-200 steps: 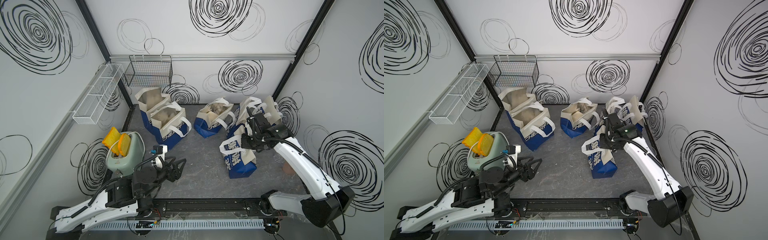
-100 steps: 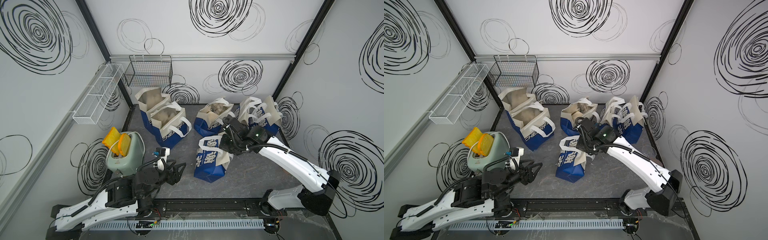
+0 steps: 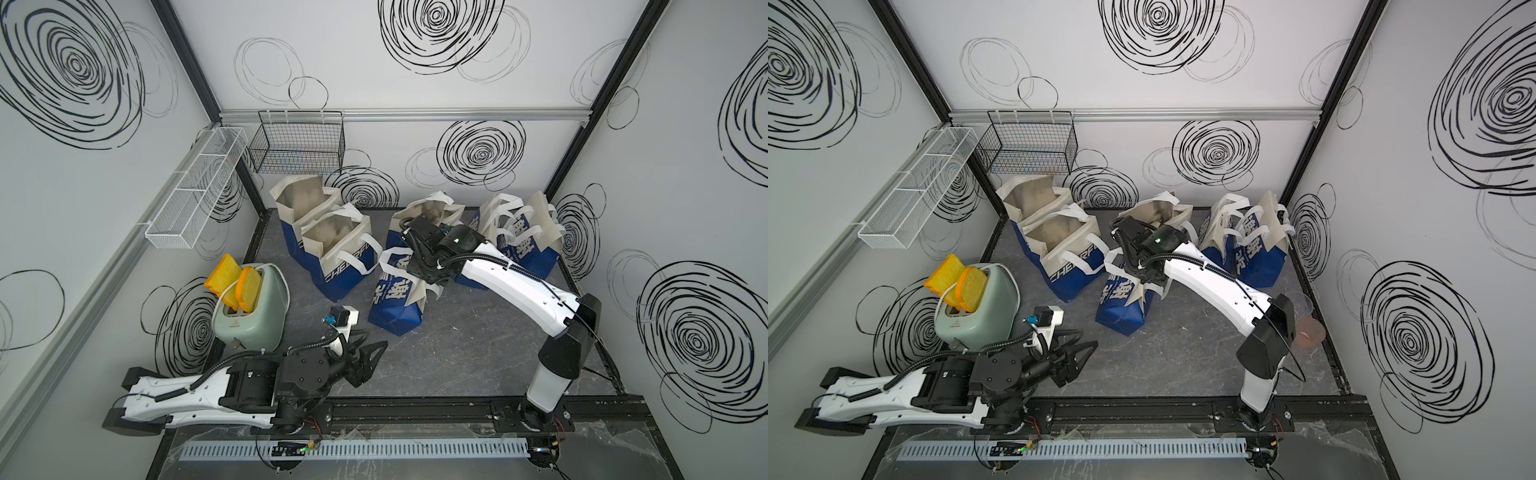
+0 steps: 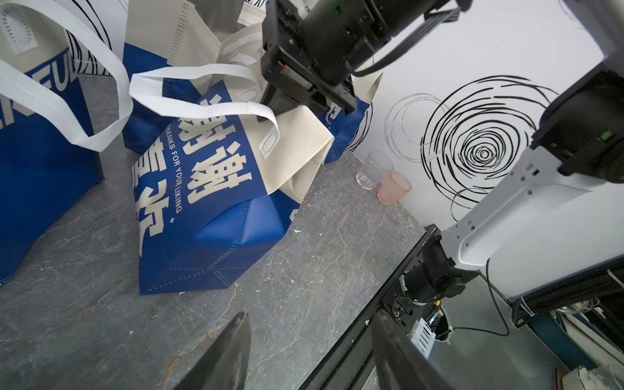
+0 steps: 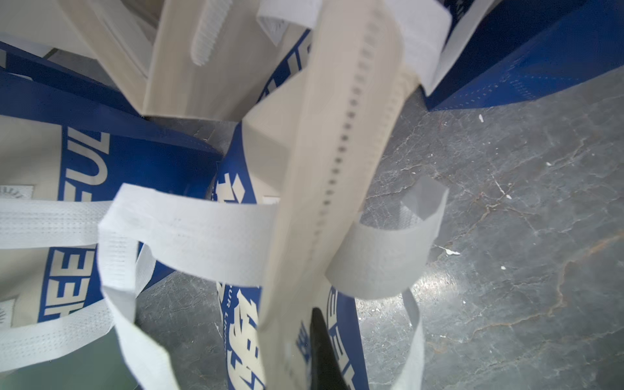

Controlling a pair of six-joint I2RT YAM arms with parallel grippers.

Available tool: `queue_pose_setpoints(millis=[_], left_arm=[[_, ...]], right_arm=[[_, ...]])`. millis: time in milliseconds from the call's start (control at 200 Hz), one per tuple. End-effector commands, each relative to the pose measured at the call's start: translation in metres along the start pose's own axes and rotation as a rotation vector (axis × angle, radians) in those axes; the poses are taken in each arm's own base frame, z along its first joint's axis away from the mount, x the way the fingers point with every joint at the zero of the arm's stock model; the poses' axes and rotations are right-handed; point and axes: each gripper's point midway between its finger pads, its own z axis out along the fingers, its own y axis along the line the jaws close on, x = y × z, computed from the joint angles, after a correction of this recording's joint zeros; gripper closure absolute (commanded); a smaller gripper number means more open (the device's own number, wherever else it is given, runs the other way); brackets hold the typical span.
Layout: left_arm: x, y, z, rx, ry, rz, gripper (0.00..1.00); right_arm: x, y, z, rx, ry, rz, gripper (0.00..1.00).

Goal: Open the takeout bag
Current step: Place the takeout bag at the center of the board.

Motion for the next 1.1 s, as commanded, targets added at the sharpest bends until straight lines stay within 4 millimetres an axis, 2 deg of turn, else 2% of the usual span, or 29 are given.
queue_pose_setpoints(millis=[0, 145, 230, 370, 500, 700, 770, 855, 935, 1015, 1096], left_arm=[[-0.013, 0.0, 0.001, -0.045, -0.103, -0.066, 0.39], [-0.008, -0.009, 0.006, -0.048, -0.098, -0.063, 0.39], [-0.008, -0.011, 0.007, -0.053, -0.098, -0.077, 0.39], [-0.009, -0.013, 0.008, -0.058, -0.114, -0.094, 0.39], [-0.008, -0.016, 0.009, -0.066, -0.114, -0.052, 0.34], [-0.013, -0.024, 0.007, -0.05, -0.123, -0.026, 0.32], [-0.017, -0.027, 0.006, -0.044, -0.131, -0.029, 0.32], [-0.02, -0.029, 0.004, -0.039, -0.136, -0.037, 0.33], [-0.022, -0.03, 0.004, -0.04, -0.137, -0.037, 0.33], [-0.022, -0.031, 0.004, -0.044, -0.136, -0.036, 0.33], [-0.02, -0.031, 0.006, -0.049, -0.132, -0.034, 0.33]], right_arm=[[-0.001, -0.004, 0.004, 0.038, 0.007, -0.017, 0.93], [0.008, -0.006, 0.007, 0.067, 0.036, -0.089, 0.93], [0.011, -0.014, 0.004, 0.111, 0.03, -0.139, 0.98], [0.017, -0.023, 0.0, 0.152, 0.029, -0.205, 0.94], [0.019, -0.015, 0.0, 0.128, 0.035, -0.233, 0.84], [0.015, 0.007, -0.008, 0.086, 0.035, -0.252, 0.77], [0.012, 0.011, -0.014, 0.076, 0.029, -0.258, 0.77], [0.007, 0.014, -0.025, 0.049, 0.007, -0.253, 0.85], [0.006, 0.014, -0.028, 0.045, 0.001, -0.266, 0.85], [0.008, 0.014, -0.026, 0.048, 0.011, -0.278, 0.82], [0.014, 0.017, -0.022, 0.043, 0.032, -0.293, 0.73]])
